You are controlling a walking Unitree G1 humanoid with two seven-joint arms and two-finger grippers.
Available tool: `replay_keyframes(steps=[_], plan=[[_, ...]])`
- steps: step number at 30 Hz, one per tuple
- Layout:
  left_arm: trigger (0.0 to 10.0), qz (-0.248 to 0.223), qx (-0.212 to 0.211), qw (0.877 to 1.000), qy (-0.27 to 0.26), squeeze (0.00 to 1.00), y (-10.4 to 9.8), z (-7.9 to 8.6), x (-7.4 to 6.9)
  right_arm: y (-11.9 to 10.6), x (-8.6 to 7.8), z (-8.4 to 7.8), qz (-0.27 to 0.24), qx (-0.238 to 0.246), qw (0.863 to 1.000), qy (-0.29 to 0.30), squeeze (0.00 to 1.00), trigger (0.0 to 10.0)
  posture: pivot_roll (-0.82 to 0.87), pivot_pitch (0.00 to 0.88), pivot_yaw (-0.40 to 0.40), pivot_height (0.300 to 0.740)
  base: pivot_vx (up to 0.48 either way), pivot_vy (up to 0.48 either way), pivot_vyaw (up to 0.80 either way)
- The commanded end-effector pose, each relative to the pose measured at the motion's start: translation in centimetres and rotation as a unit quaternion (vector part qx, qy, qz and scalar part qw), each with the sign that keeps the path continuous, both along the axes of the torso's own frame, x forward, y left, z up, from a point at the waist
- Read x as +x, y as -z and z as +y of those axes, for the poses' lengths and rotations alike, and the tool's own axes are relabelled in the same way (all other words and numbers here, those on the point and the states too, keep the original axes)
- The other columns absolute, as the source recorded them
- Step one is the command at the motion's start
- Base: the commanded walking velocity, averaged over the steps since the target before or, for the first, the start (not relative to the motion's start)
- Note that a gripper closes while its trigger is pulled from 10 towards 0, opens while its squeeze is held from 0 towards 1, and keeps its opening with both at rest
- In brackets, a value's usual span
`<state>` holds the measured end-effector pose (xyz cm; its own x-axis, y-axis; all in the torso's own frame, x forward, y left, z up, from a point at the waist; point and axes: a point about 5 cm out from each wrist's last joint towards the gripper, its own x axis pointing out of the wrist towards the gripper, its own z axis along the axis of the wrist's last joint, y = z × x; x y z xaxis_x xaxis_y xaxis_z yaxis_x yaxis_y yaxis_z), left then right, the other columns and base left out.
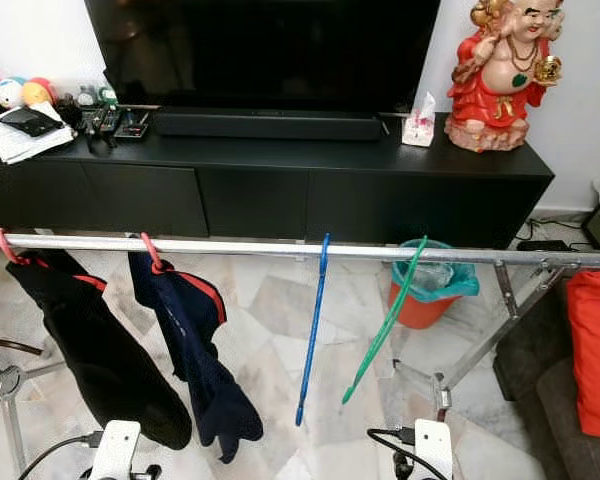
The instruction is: Hang hanger
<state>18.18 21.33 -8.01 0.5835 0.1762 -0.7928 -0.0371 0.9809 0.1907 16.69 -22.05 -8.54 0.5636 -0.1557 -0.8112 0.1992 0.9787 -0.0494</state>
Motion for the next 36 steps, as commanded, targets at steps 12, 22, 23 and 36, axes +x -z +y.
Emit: replay_keyframes(steps=[12, 22, 23, 36], plan=[[10.0, 0.013, 0.014, 1.000, 0.010, 0.00, 0.3, 0.3, -0.7, 0.1, -0.1, 0.4, -0.001, 0.007, 1.000, 0.008, 0.00, 10.0, -0.13, 0.000, 0.016, 0.740, 0.000, 0.000, 0.00], [10.0, -0.072, 0.027, 0.997, 0.032, 0.00, -1.0, 1.5, 0.4, 0.1, -0.2, 0.3, 0.000, 0.004, 1.000, 0.011, 0.00, 10.0, -0.11, 0.000, 0.011, 0.740, 0.000, 0.000, 0.00], [10.0, -0.091, 0.033, 0.994, 0.054, 0.00, -1.4, 1.5, 0.6, 0.1, -0.2, 0.3, 0.001, 0.001, 1.000, 0.010, 0.00, 10.0, -0.10, 0.000, 0.008, 0.740, 0.000, 0.000, 0.00], [10.0, -0.417, 0.109, 0.902, 0.031, 0.00, -11.8, 4.3, 6.0, 0.0, -0.1, -0.1, -0.001, -0.006, 1.000, -0.001, 0.00, 10.0, -0.08, 0.000, -0.010, 0.740, 0.000, 0.000, 0.00]])
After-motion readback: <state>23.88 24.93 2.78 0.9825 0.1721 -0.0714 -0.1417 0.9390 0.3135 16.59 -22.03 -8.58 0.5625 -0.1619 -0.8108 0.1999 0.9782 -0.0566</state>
